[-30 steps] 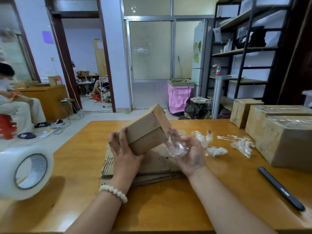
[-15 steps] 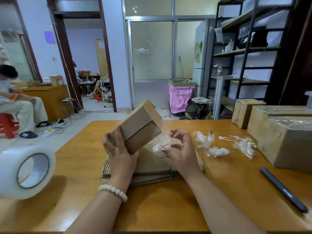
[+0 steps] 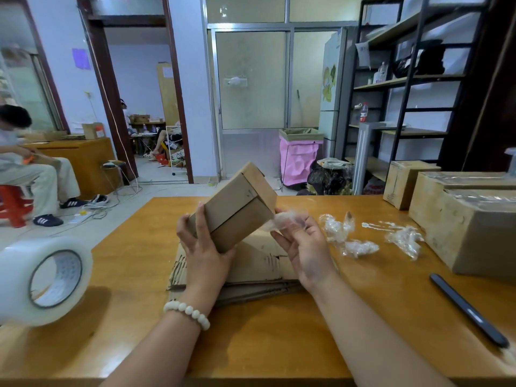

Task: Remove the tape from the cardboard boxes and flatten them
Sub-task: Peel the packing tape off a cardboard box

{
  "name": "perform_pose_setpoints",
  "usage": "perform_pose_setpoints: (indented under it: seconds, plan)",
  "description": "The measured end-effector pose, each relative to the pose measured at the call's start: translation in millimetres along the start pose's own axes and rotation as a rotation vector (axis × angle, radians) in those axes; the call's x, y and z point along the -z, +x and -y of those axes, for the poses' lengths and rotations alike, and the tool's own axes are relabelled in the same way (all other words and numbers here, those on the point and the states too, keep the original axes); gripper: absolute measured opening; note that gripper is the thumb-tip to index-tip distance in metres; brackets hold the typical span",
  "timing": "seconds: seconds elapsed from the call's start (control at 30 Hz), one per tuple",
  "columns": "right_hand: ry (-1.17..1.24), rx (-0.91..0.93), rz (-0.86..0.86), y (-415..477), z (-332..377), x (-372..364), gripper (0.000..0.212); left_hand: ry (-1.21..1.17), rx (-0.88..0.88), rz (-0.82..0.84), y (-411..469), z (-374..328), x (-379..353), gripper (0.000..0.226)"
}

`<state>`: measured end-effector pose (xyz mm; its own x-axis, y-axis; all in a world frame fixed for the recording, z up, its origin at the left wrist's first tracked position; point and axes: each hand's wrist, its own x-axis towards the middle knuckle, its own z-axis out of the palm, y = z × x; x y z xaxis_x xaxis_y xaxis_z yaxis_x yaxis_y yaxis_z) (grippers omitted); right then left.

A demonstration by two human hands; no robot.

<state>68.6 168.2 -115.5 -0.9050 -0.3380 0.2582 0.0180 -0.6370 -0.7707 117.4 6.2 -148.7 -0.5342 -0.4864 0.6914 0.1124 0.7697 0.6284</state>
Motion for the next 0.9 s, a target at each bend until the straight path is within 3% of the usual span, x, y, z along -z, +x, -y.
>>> perform_pose_setpoints:
  seconds: [0.1,0.3,0.37,0.43,0.5,0.67,0.83,0.9]
  plan:
    - [0.191,-0.116,0.026,2.3,2.0,1.9,0.008,-0.034,-0.012,-0.015,0.9,-0.3,-2.2,0.105]
    - [0.152,-0.189,-0.031,3.6,5.0,3.3,0.018,-0.03,-0.076,0.089,-1.7,-0.9,-4.3,0.111]
    - [-0.136,-0.091,-0.11,4.0,4.6,6.3,0.013,-0.01,-0.087,0.113,-2.1,-0.7,-3.7,0.112]
    - [-0.653,0.123,-0.162,6.4,4.1,14.7,0.007,0.013,-0.132,0.115,-1.5,1.2,-2.1,0.108]
    - [-0.891,0.272,-0.148,6.5,1.9,21.5,0.005,0.041,-0.167,0.119,-1.3,4.0,-1.2,0.107]
    - [-0.98,0.422,-0.385,11.8,3.3,32.2,0.019,0.041,-0.145,0.073,-1.9,5.4,-1.7,0.111]
    - [-0.967,0.409,-0.508,20.4,13.6,44.9,0.02,0.079,-0.243,0.079,-3.7,2.5,-4.6,0.114]
    - [-0.868,0.372,-0.633,22.3,24.1,54.0,0.019,0.039,-0.165,0.074,-2.9,1.7,-3.4,0.11]
